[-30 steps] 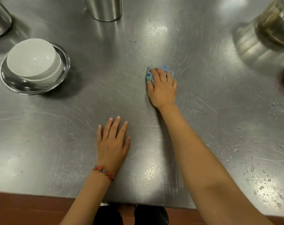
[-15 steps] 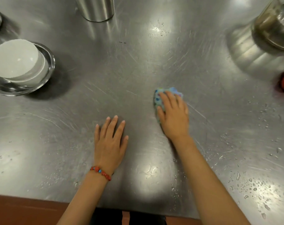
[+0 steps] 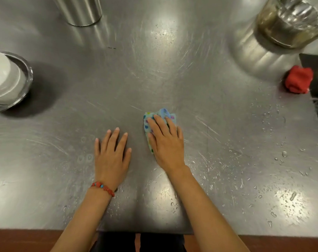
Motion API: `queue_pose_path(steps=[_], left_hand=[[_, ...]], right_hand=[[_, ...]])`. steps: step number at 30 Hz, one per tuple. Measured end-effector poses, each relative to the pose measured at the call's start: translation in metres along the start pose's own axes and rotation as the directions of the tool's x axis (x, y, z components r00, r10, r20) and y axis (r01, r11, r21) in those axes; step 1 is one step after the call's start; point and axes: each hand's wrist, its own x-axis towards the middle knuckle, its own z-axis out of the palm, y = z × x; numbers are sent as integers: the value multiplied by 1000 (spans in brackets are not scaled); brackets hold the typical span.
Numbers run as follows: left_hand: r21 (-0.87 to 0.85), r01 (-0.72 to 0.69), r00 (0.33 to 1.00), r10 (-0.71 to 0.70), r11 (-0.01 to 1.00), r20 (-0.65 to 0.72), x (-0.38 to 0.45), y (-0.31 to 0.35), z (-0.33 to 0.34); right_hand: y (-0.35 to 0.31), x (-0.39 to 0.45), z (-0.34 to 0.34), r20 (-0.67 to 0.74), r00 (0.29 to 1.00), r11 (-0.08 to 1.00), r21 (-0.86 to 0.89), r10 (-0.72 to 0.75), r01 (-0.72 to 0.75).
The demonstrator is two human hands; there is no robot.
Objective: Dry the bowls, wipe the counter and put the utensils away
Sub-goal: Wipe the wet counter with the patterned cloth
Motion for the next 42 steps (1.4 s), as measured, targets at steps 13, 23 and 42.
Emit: queue_pose_path(steps=[13, 23, 42], left_hand=[[-54, -129, 991, 131, 990, 29, -19, 18, -6], [-49, -201, 976, 204, 978, 79, -28, 9, -7], [-70, -328, 941, 332, 942, 64, -52, 11, 4]], right_hand=[[31, -54, -22, -65, 942, 944, 24, 329, -328], [47, -96, -28, -90, 914, 919, 48, 395, -392], [-2, -170, -21, -152, 780, 794, 78, 607, -603]])
